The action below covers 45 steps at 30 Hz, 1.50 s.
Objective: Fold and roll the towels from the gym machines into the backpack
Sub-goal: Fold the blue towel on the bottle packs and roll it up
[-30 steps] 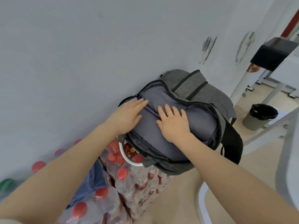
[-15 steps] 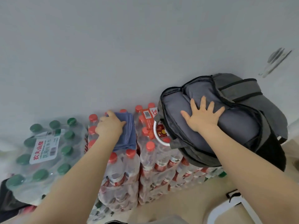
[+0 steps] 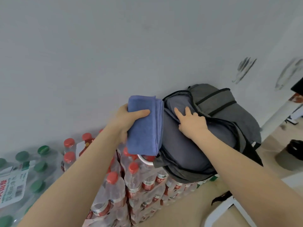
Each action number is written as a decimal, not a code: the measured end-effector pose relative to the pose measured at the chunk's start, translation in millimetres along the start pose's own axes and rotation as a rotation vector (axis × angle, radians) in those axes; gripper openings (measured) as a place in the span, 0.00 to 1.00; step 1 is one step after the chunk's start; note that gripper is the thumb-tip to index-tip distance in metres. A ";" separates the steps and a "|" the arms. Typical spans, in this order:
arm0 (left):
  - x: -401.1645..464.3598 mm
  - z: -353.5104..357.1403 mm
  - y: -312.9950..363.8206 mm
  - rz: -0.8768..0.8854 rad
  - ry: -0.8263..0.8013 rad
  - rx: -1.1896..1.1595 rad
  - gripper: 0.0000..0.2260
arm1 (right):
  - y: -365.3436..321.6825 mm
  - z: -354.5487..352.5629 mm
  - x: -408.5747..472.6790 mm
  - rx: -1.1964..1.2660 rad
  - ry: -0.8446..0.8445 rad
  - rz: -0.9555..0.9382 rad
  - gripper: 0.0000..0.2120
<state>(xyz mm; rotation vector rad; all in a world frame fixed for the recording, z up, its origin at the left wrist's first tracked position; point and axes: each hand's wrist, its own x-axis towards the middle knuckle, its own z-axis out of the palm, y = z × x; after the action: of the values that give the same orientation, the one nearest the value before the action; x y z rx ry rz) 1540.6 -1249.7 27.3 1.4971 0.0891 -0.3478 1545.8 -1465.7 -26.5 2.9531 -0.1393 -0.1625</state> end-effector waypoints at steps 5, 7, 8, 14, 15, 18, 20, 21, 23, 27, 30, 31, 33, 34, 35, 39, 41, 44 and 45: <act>32.9 24.4 6.7 -0.149 -0.138 -0.099 0.16 | 15.0 -18.7 4.3 -0.060 0.222 -0.052 0.33; 47.2 34.6 8.6 -0.113 -0.176 -0.144 0.16 | 21.4 -26.3 1.1 -0.060 0.285 -0.035 0.33; 52.2 40.4 8.3 -0.062 -0.208 -0.101 0.16 | 24.6 -28.9 0.1 -0.060 0.318 -0.023 0.33; 70.9 64.9 -21.4 0.652 0.025 1.376 0.32 | 35.6 -35.2 1.3 -0.025 0.367 0.043 0.26; 66.5 65.8 -25.0 0.847 0.121 1.362 0.29 | 35.1 -34.5 0.2 -0.048 0.380 0.040 0.25; 40.3 62.9 -35.3 0.936 -0.133 1.348 0.32 | 33.1 -32.7 -3.4 -0.102 0.419 0.018 0.28; 36.1 54.8 -52.3 0.747 -0.409 1.573 0.39 | 35.4 -30.4 -3.1 -0.142 0.462 -0.013 0.29; 40.6 51.4 -60.9 0.755 -0.470 1.684 0.39 | 36.8 -30.3 -2.8 -0.150 0.473 -0.021 0.28; 50.4 48.1 -60.5 0.896 -0.514 1.735 0.40 | 41.3 -28.7 -0.3 -0.145 0.491 -0.027 0.28; 86.1 54.1 -41.9 1.093 -0.641 1.662 0.24 | 47.6 -24.6 0.8 -0.090 0.517 -0.038 0.24; 105.3 64.6 -22.3 1.170 -0.893 1.559 0.19 | 49.9 -23.7 3.5 -0.090 0.551 -0.036 0.24; 114.6 65.0 -21.2 1.297 -0.917 1.553 0.17 | 49.6 -23.5 4.4 -0.097 0.550 -0.030 0.24; 128.1 63.2 -20.4 1.507 -0.804 1.597 0.17 | 47.1 -21.6 5.7 -0.110 0.549 -0.012 0.25; 127.4 61.9 -19.6 1.560 -0.644 1.642 0.17 | 45.4 -21.1 5.7 -0.114 0.556 -0.006 0.25; 123.1 57.4 -22.2 1.551 -0.495 1.669 0.16 | 43.8 -20.4 5.3 -0.108 0.568 -0.010 0.25; 81.8 41.5 -51.7 1.270 -0.132 1.513 0.16 | 40.9 -14.2 -1.3 -0.058 0.543 -0.033 0.26; 68.1 48.2 -58.3 1.025 -0.205 1.421 0.20 | 40.3 -17.3 -5.3 -0.004 0.490 -0.027 0.30; 74.5 63.6 -58.6 0.954 -0.248 1.489 0.18 | 41.8 -22.1 -8.9 0.096 0.331 -0.026 0.34; 80.3 66.5 -57.6 0.930 -0.245 1.522 0.16 | 42.3 -22.5 -9.9 0.111 0.303 -0.034 0.33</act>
<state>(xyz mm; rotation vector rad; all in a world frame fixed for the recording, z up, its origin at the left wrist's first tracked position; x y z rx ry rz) 1590.2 -1331.0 -44.3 2.7018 -1.2954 0.2830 1535.0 -1502.2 4.2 3.0463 -0.0580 0.2964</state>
